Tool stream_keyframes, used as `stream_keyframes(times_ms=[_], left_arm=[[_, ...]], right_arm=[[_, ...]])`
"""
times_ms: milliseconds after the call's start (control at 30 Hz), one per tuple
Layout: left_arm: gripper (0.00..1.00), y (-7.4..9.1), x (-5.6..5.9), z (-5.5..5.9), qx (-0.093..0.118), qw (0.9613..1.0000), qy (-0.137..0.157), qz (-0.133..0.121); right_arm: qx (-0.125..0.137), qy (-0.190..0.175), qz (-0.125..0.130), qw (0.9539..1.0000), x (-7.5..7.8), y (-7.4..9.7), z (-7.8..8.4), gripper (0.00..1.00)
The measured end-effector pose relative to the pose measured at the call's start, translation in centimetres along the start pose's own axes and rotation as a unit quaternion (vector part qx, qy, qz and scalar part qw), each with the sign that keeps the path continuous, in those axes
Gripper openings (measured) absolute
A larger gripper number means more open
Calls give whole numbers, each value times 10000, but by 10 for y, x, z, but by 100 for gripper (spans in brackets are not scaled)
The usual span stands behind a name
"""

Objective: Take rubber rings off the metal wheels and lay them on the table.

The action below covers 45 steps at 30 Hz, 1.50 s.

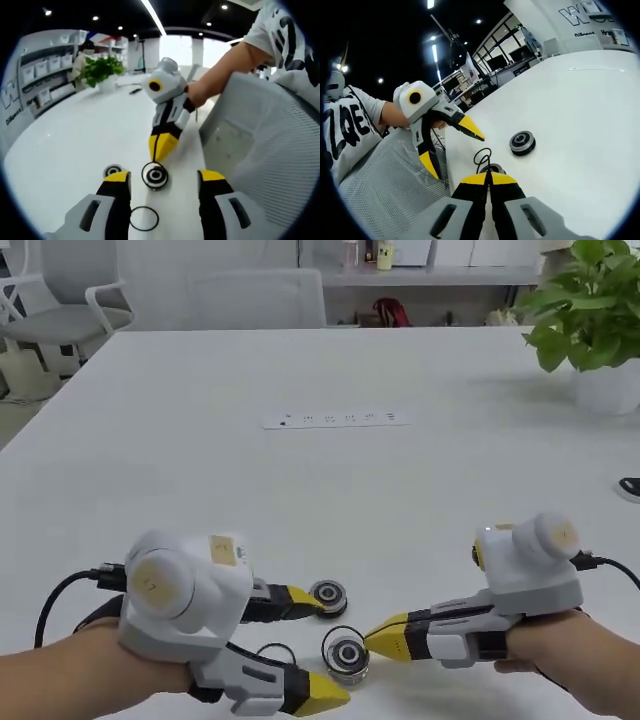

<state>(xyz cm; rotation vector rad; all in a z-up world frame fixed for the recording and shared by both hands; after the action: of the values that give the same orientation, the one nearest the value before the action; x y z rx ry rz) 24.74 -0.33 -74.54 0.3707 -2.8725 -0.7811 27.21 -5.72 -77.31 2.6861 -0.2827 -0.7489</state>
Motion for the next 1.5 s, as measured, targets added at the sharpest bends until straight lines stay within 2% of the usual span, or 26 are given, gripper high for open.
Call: stream_keyframes(times_ms=[367, 600, 867, 1500], left_arm=[[62, 15, 1, -5, 167, 9998, 106, -87], [65, 25, -2, -4, 226, 9995, 146, -180], [70, 33, -3, -3, 275, 9991, 183, -251], [78, 52, -4, -1, 392, 9980, 130, -471]], right_arm=[[83, 42, -6, 10000, -3, 4, -7, 0], [193, 30, -15, 9998, -3, 7, -12, 0], [349, 46, -69, 9994, -7, 10, -23, 0], [445, 220, -219, 9985, -18, 8, -48, 0]])
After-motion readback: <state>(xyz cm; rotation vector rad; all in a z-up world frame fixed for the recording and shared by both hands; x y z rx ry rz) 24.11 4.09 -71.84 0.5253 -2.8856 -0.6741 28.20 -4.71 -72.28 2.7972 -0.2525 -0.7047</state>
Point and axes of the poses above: the centre of the closed fingertips' face, and the gripper's own axes: y roughly backward along the fingers, x roughly to its right, z roughly out of its underside, the point moved 2 cm from there along y, roughly backward along the fingers, and after that the axes turned 4 degrees about y, right-handed, at the moved point
